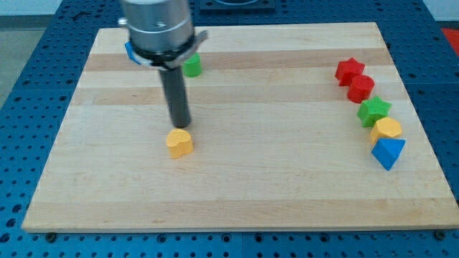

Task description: Move the yellow heart towards right

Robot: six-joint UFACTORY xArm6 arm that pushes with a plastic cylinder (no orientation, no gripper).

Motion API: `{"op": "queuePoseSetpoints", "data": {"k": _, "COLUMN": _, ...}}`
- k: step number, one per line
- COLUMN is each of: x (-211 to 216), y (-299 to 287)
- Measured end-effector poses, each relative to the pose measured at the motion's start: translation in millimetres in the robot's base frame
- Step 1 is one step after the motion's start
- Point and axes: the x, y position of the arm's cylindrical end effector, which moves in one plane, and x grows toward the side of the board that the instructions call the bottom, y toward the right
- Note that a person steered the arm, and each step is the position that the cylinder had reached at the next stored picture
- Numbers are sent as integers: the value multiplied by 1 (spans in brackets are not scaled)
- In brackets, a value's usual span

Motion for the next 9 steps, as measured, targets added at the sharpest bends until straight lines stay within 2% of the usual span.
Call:
{"op": "queuePoseSetpoints", "data": {"k": 1, "x": 15, "y": -42}}
{"op": "queuePoseSetpoints", "data": {"k": 2, "x": 31, "y": -48}}
{"op": "queuePoseSetpoints", "data": {"k": 3, "x": 44, "y": -21}}
{"op": "queuePoseSetpoints", "data": {"k": 7, "x": 45, "y": 190}}
{"op": "queuePoseSetpoints", "data": {"k": 9, "x": 39, "y": 181}}
